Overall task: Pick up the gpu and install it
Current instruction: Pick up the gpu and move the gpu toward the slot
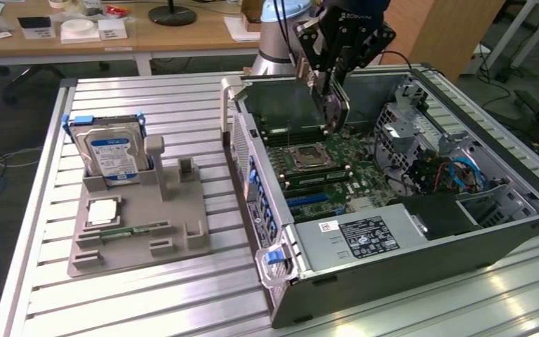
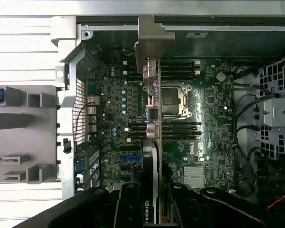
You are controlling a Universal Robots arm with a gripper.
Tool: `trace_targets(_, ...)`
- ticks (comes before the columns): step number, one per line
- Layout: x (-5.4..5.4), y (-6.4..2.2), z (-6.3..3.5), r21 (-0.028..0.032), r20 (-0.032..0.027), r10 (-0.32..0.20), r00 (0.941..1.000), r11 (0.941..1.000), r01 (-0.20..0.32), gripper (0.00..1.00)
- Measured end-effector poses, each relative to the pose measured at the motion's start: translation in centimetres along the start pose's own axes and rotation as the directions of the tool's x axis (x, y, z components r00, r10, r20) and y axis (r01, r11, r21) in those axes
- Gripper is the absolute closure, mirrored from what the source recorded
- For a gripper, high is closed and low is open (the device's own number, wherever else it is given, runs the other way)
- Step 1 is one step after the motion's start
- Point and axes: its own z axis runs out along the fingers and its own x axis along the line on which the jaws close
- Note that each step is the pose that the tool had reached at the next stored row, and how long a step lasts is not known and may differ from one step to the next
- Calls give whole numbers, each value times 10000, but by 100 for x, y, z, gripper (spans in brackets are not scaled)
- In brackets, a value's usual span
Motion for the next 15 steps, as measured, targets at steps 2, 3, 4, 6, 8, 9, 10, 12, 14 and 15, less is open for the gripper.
trace_targets(2,-33,3,1,0,0,-1,10000,10000,1,74)
trace_targets(3,-48,4,2,-1,0,-2,10000,10000,2,74)
trace_targets(4,-64,5,2,-1,0,-1,10000,10000,1,74)
trace_targets(6,-94,8,3,-1,0,-1,10000,10000,1,74)
trace_targets(8,-127,11,4,-1,0,-1,10000,10000,1,74)
trace_targets(9,-142,13,4,0,0,-1,10000,10000,1,74)
trace_targets(10,-157,14,5,0,0,0,10000,10000,0,74)
trace_targets(12,-189,17,5,0,0,-1,10000,10000,1,74)
trace_targets(14,-221,20,6,0,0,-2,10000,10000,2,74)
trace_targets(15,-237,21,7,0,0,-1,10000,10000,1,74)
